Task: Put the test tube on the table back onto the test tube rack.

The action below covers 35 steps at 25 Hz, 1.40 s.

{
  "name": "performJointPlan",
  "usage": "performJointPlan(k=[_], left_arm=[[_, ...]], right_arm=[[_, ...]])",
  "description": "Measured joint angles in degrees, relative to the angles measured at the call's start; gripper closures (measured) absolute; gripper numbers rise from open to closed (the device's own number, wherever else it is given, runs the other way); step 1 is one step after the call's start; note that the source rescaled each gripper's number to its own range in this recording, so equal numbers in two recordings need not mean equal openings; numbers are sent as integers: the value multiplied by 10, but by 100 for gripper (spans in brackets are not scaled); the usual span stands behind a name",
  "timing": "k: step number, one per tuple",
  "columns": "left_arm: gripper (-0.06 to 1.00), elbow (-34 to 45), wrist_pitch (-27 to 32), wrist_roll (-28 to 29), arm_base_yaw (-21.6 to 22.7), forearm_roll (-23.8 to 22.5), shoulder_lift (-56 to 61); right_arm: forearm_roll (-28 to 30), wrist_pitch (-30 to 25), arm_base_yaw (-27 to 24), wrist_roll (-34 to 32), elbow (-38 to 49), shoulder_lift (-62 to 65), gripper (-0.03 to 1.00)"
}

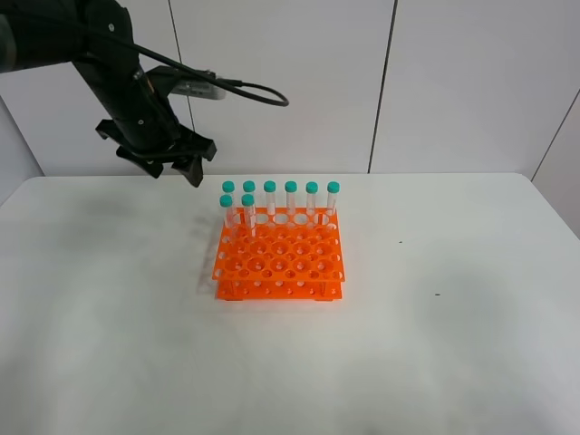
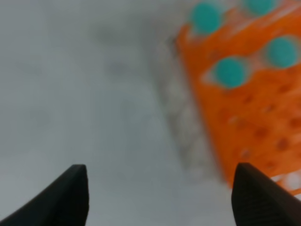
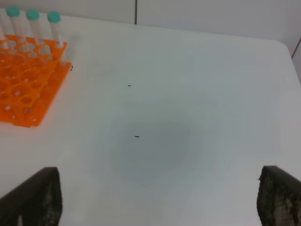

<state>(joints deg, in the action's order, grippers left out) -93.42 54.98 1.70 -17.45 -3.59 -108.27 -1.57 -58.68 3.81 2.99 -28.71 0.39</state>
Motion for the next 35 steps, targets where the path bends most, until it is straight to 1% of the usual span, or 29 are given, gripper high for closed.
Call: performJointPlan(k=[4, 8, 10, 14, 17, 20, 23, 26, 33, 35], left_arm=[[-6, -1, 47, -1, 70, 3, -18], [-6, -2, 94, -1, 129, 3, -18], [-6, -2, 122, -1, 148, 4, -18], [-6, 0, 124, -1, 167, 24, -17], [-6, 34, 124, -9, 167, 40, 2], [-6, 93, 124, -17, 167, 41, 41], [-6, 169, 124, -17, 167, 31, 95], [-6, 265, 124, -21, 167, 30, 169], [-6, 506, 124, -22, 167, 29, 406], [-6, 563, 124, -22, 167, 28, 485]], right_arm=[[0, 0, 0, 0, 0, 0, 6], [0, 0, 0, 0, 0, 0, 6], [0, 0, 0, 0, 0, 0, 6], [0, 0, 0, 0, 0, 0, 6], [0, 0, 0, 0, 0, 0, 6], [0, 0, 0, 0, 0, 0, 6], [0, 0, 0, 0, 0, 0, 6], [0, 0, 0, 0, 0, 0, 6], [0, 0, 0, 0, 0, 0, 6], [0, 0, 0, 0, 0, 0, 6]])
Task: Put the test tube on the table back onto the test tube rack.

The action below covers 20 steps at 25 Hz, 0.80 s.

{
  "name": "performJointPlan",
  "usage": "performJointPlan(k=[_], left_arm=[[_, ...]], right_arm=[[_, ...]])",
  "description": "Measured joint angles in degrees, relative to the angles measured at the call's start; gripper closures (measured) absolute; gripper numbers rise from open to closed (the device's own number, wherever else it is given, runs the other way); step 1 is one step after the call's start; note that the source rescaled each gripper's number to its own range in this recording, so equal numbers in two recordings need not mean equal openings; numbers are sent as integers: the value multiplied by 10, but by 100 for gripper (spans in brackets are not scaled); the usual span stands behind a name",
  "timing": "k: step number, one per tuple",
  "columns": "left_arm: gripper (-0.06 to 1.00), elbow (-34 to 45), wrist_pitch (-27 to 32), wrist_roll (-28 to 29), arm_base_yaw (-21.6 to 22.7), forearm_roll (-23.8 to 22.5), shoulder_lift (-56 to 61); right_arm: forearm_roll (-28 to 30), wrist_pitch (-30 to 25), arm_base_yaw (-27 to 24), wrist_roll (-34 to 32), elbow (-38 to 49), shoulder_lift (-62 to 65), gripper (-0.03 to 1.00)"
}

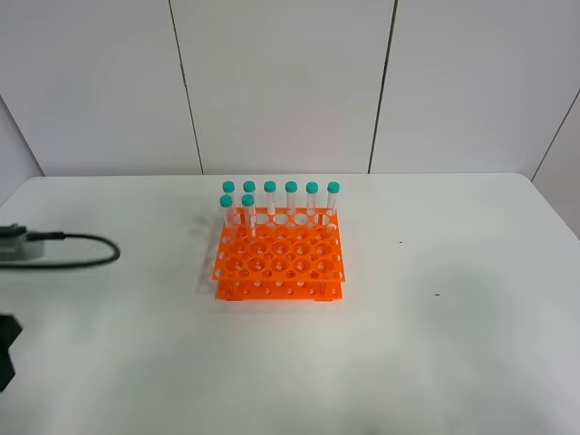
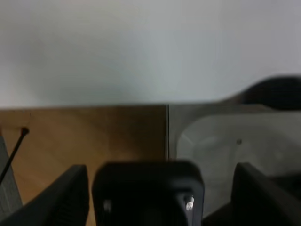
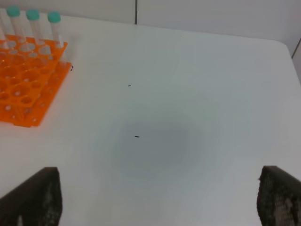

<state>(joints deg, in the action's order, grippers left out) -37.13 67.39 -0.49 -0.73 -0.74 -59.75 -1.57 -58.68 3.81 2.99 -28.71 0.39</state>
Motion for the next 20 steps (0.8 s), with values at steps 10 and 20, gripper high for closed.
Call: performJointPlan(k=[10, 20], left_arm=[[-6, 74, -87, -2, 0, 2, 342], [-6, 88, -73, -2, 0, 2, 444]], right_arm=[[0, 0, 0, 0, 0, 0, 6], [0, 0, 0, 0, 0, 0, 6]])
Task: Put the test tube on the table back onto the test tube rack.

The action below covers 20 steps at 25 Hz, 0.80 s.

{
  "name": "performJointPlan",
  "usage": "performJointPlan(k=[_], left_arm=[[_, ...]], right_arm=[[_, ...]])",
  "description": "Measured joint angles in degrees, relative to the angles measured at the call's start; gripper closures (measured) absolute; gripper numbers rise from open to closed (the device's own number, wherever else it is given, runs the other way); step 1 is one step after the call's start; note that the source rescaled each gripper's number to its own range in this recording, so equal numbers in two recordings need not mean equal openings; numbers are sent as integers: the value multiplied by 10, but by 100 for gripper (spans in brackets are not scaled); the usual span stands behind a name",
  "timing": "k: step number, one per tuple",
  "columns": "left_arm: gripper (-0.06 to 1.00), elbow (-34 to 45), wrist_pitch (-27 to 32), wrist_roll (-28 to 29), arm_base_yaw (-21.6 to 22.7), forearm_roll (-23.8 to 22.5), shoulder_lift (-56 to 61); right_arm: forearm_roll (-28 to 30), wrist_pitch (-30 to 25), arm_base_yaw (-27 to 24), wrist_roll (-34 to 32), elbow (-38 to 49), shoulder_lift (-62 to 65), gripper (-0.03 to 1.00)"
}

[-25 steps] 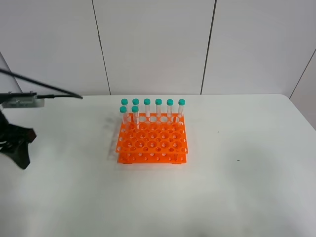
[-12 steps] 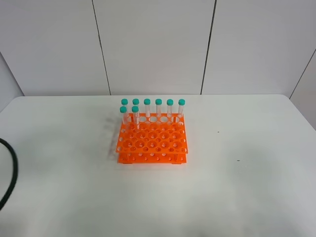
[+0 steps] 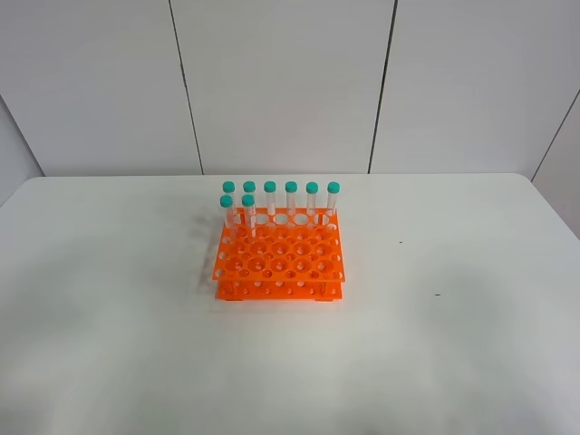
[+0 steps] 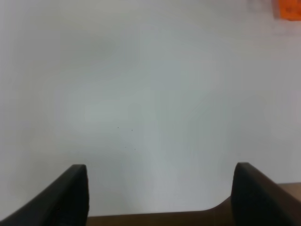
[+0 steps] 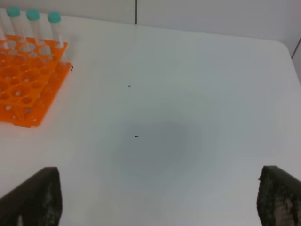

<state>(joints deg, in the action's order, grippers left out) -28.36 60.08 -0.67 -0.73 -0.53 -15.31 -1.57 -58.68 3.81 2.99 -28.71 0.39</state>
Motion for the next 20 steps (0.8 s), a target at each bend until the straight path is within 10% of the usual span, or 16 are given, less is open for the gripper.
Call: performJointPlan(k=[20], left_arm=[[-6, 0, 2, 0, -22, 0, 155]], right_arm=[[0, 0, 0, 0, 0, 0, 6]])
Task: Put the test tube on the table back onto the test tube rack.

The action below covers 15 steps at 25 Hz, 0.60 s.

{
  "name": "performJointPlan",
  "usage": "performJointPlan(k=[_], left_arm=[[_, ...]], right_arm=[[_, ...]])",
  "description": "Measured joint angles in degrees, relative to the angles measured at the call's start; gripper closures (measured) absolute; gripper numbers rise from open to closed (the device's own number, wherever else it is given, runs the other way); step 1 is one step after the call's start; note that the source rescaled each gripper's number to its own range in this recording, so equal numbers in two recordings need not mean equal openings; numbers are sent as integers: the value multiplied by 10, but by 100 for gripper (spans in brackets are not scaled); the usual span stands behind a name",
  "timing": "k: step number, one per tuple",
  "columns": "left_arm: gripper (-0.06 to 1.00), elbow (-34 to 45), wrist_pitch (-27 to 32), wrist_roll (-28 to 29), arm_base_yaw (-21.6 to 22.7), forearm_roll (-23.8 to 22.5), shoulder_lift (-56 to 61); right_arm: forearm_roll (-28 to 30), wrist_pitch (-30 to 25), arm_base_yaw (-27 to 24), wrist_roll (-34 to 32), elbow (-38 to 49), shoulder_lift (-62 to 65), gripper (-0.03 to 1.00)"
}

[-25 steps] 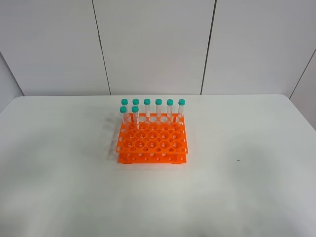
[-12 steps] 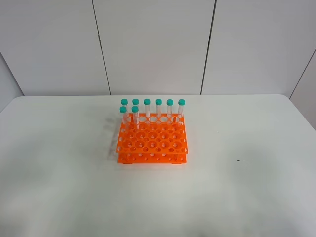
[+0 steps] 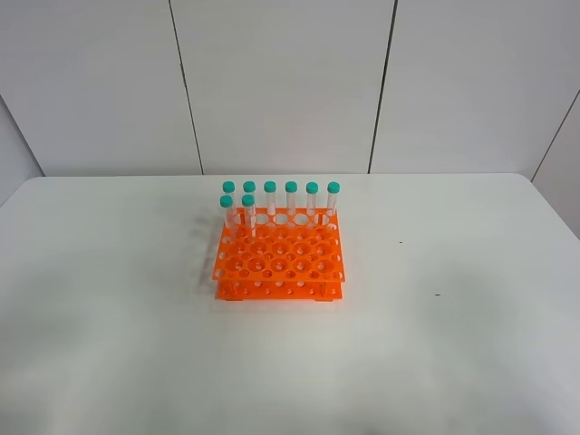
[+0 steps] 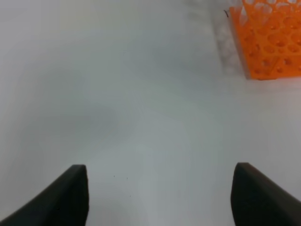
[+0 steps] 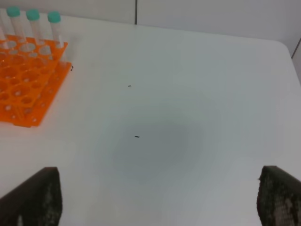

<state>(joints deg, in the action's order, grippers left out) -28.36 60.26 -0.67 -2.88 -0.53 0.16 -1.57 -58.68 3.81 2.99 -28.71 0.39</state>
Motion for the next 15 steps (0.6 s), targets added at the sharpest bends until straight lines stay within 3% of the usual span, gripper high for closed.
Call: performJointPlan(k=[15], left_arm=[[-6, 0, 0, 0, 13, 0, 0]], right_arm=[[0, 0, 0, 0, 0, 0, 6]])
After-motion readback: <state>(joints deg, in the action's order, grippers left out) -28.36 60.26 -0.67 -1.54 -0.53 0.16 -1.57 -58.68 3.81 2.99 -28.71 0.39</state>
